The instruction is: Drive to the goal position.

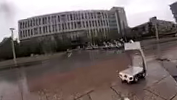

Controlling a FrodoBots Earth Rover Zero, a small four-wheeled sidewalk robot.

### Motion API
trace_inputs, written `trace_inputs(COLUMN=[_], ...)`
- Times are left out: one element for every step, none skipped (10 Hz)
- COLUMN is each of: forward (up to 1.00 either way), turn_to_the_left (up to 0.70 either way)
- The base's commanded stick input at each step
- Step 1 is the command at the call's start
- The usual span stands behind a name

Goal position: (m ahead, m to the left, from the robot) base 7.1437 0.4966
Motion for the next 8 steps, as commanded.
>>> trace_inputs(forward=[1.00, 1.00, 1.00, 1.00, 1.00, 1.00, 1.00, 1.00], turn_to_the_left=[0.00, 0.00, 0.00, 0.00, 0.00, 0.00, 0.00, 0.00])
